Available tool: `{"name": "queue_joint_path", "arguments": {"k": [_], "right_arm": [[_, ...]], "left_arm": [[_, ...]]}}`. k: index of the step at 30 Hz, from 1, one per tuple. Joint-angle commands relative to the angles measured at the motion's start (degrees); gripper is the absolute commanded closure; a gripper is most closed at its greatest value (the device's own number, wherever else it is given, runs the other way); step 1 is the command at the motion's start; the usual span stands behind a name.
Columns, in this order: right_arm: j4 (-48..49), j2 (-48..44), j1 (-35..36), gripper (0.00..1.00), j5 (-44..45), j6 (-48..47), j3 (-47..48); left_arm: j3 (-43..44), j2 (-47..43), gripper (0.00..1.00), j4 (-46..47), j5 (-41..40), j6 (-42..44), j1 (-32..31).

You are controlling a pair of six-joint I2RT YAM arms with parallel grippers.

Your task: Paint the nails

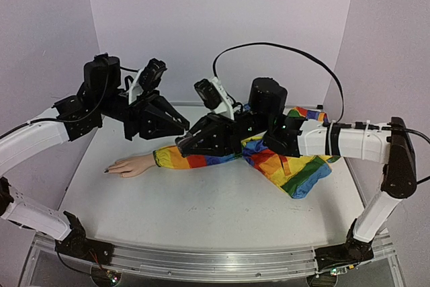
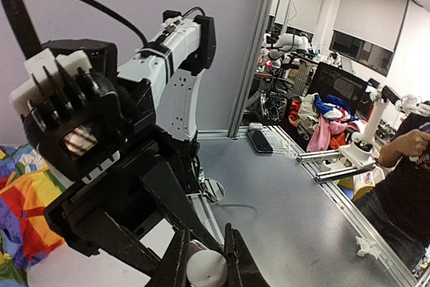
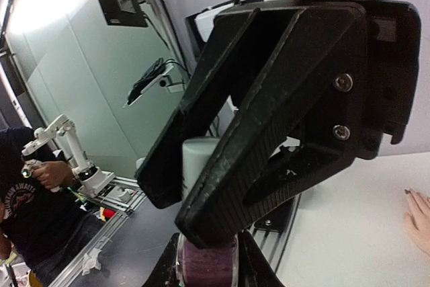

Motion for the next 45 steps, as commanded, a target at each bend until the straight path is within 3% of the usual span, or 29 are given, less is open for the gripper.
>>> {"name": "queue_joint_path", "arguments": {"k": [1, 4, 6, 8, 15, 20, 24, 26, 36, 42, 45], "right_arm": [[16.3, -6.1, -1.8, 1.0, -1.1, 3.6, -0.1], [15.2, -7.3, -2.6, 1.0, 2.3, 1.3, -2.9], [11.5, -8.4, -3.3, 1.0, 5.7, -1.6, -4.7], [2.7, -9.3, -3.4, 1.0, 10.5, -8.1, -4.9], [-10.5, -8.5, -3.2, 1.0, 29.0, -19.3, -4.5], [-12.6, -6.2, -0.4, 1.0, 47.6, -21.8, -3.3], [-15.0, -3.2, 2.1, 1.0, 58.3, -23.4, -0.8], [-15.7, -2.0, 3.2, 1.0, 61.4, -23.6, 0.2], [-16.3, 1.2, 6.2, 1.0, 64.7, -26.0, 3.6], [-16.4, 1.3, 6.5, 1.0, 64.7, -26.3, 4.2], [-16.4, 1.3, 6.6, 1.0, 66.3, -26.3, 4.5]], "left_arm": [[-1.3, -0.9, 0.98, -3.5, 4.6, 3.4, -1.7], [-1.7, -2.1, 0.78, -3.9, -3.4, 0.7, 0.3], [-3.0, -4.0, 0.45, -4.0, -8.4, -1.2, 2.1], [-5.3, -7.0, 0.27, -4.0, -15.3, -2.5, 3.3], [-8.0, -12.1, 0.07, -3.9, -29.3, -10.8, 3.6], [-6.9, -10.7, 0.06, -3.8, -43.3, -21.9, 3.6], [-5.1, -8.0, 0.09, -3.8, -46.1, -26.6, 3.6], [-3.8, -6.4, 0.17, -3.8, -45.6, -27.2, 3.6], [-2.1, -2.6, 0.44, -3.5, -44.9, -26.0, 2.5], [-2.3, -2.0, 0.46, -3.5, -46.8, -25.3, 1.7], [-2.2, -1.6, 0.55, -3.5, -46.7, -25.0, 1.3]]}}
